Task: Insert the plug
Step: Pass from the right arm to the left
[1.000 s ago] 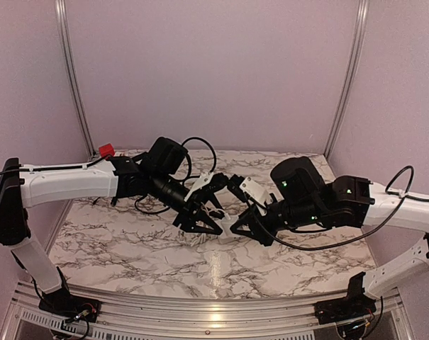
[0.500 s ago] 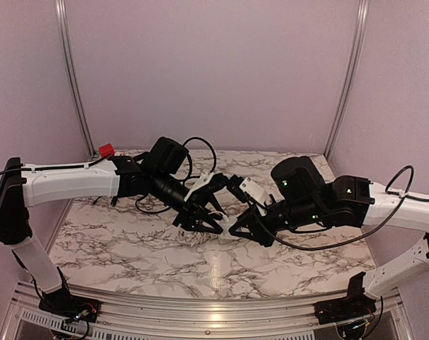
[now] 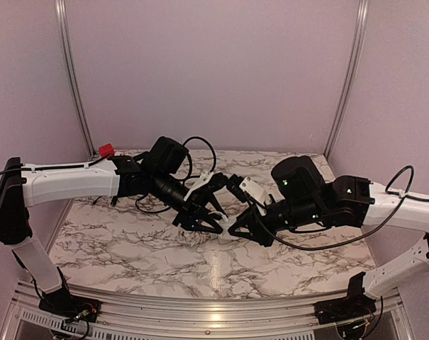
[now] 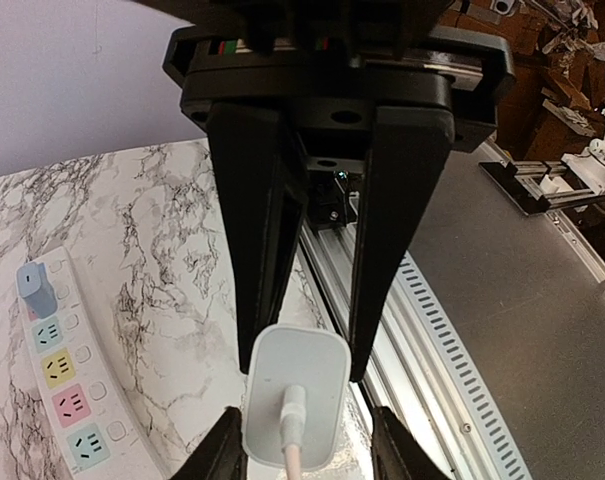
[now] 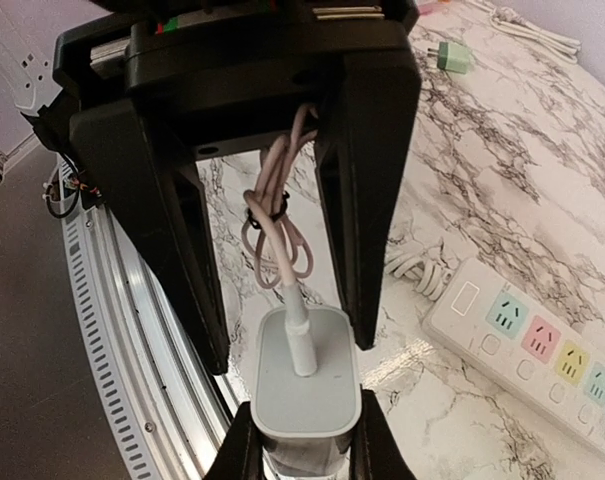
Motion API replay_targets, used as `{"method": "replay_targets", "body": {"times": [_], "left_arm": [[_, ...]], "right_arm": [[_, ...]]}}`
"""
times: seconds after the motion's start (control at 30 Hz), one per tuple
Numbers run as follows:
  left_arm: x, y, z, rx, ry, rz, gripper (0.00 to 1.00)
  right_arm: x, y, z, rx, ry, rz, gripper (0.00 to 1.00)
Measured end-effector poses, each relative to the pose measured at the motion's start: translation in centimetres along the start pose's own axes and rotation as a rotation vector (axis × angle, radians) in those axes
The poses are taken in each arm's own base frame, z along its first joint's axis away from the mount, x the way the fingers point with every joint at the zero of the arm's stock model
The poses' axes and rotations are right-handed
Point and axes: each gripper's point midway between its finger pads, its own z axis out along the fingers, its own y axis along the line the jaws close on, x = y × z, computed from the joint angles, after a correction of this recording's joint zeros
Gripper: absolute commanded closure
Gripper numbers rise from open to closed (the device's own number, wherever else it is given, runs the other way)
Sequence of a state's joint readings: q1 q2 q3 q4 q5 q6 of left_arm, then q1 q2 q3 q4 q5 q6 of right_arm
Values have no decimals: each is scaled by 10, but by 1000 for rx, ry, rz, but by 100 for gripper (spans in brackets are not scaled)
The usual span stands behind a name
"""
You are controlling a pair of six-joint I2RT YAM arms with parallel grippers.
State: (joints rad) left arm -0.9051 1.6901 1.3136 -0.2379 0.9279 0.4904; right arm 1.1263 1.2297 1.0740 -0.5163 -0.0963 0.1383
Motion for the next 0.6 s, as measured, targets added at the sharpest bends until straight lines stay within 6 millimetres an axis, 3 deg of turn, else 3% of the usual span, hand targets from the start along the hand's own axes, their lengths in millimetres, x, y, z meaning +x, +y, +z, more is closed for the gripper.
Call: {"method": "replay_targets", "body": {"times": [0.07,0.5,0.53,0.6], "left_arm": [[-1,0,0,1,-2,2,100],[-9,1,2,3,-11,3,100],[-9,1,2,3,-11,-4,98],[-9,3,2,-4,-8,-23,81]], "right_arm": [[-1,0,-1,-1,-4,0,100],[-3,0,-4,-11,-65,2,100],[-2,0,-5,-11,-70,-3,100],[-3,2,-7,-14,-80,-18,100]]}}
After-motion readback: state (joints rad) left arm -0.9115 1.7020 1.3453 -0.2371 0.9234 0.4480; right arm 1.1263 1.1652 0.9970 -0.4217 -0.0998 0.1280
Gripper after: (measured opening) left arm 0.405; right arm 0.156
